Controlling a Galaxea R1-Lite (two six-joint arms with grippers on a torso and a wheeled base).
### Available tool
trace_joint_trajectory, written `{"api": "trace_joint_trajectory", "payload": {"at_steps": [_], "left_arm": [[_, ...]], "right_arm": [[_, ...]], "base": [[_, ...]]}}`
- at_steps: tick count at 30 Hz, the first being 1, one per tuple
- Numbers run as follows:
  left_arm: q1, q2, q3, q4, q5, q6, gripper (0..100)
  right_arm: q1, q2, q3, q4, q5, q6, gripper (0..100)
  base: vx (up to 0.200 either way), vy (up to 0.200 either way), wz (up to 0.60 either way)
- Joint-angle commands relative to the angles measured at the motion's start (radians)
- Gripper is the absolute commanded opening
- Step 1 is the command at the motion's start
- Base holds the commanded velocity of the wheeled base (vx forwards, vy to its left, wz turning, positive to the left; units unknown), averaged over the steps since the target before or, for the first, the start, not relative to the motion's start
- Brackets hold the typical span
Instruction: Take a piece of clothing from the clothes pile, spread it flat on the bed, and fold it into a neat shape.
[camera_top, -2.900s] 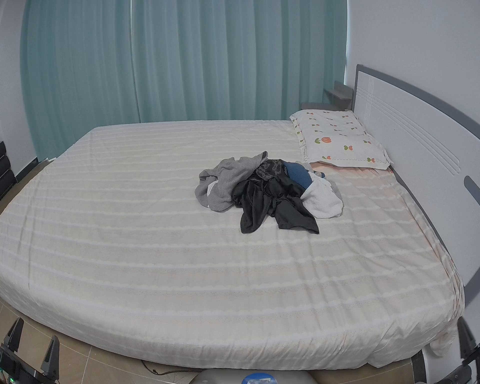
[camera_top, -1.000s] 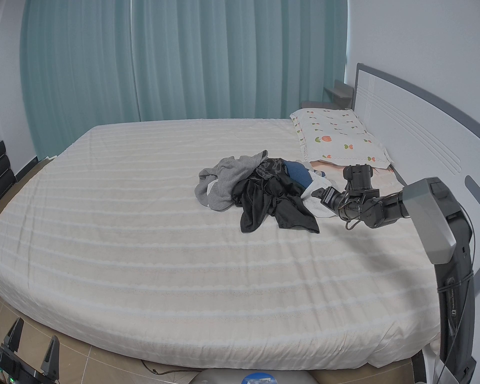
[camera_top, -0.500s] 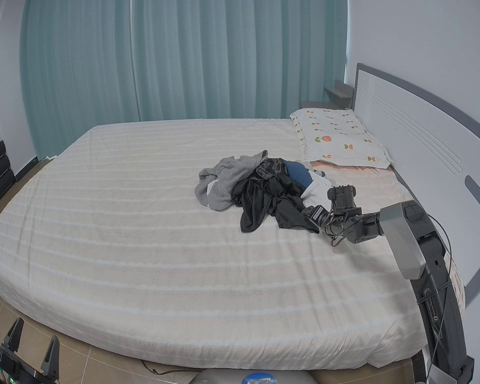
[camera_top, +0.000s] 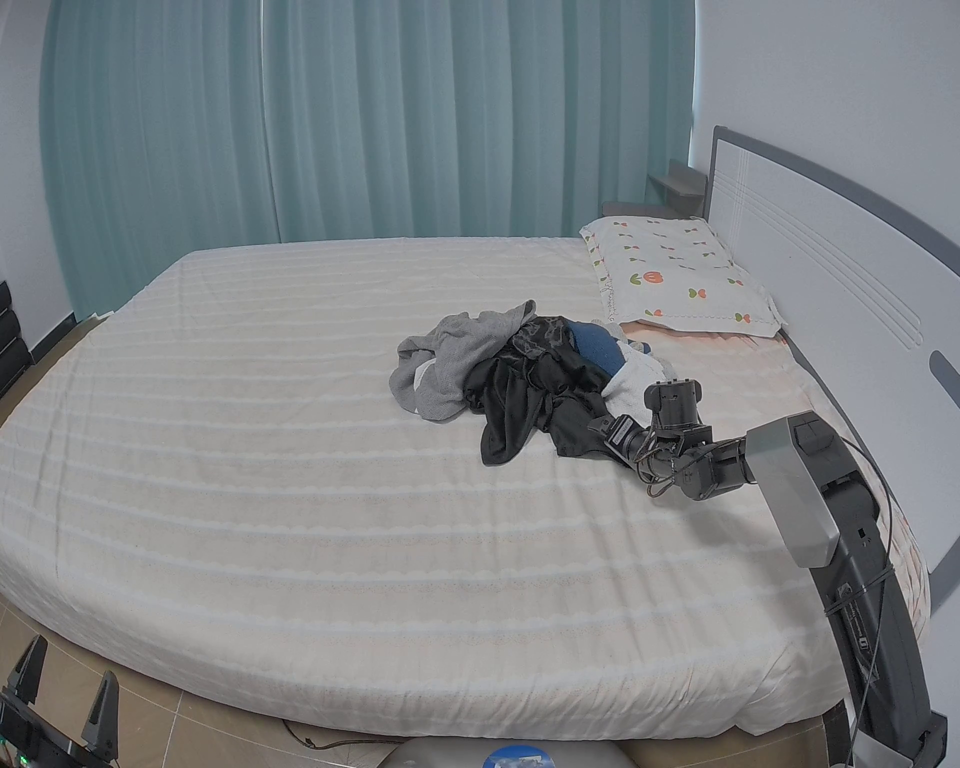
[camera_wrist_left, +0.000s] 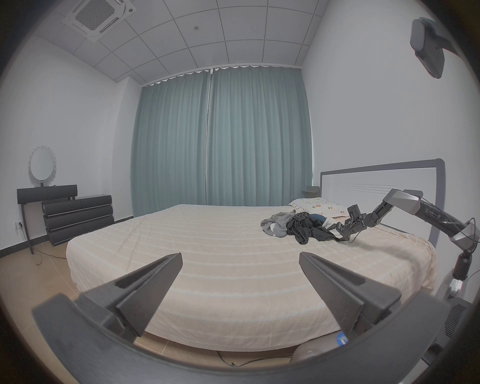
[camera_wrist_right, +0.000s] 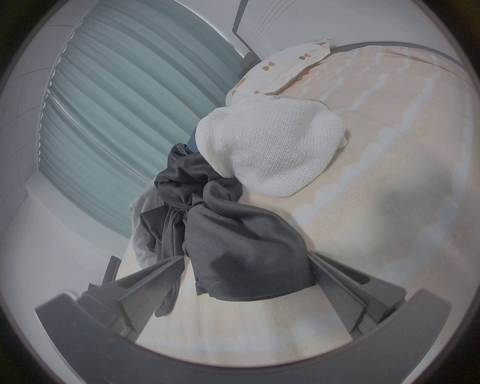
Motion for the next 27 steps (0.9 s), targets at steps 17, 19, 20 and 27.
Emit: {"api": "trace_joint_trajectory", "payload": {"at_steps": [17, 19, 20, 27], "left_arm": [[0.000, -0.018, 0.016, 0.000, 0.001, 0.000, 100], [0.000, -0.018, 0.016, 0.000, 0.001, 0.000, 100], [0.000, -0.018, 0.016, 0.000, 0.001, 0.000, 100], [0.000, -0.018, 0.016, 0.000, 0.001, 0.000, 100]], "right_arm": [[-0.001, -0.018, 0.000, -0.002, 0.015, 0.029, 0], [0.002, -0.084, 0.058, 0.000, 0.017, 0.075, 0], [0.003, -0.103, 0.083, -0.003, 0.021, 0.084, 0], [0.010, -0.386, 0.537, -0.085, 0.215, 0.098, 0]], "base": [[0.000, 0.000, 0.00], [0.000, 0.000, 0.00], [0.000, 0.000, 0.00], [0.000, 0.000, 0.00]]}}
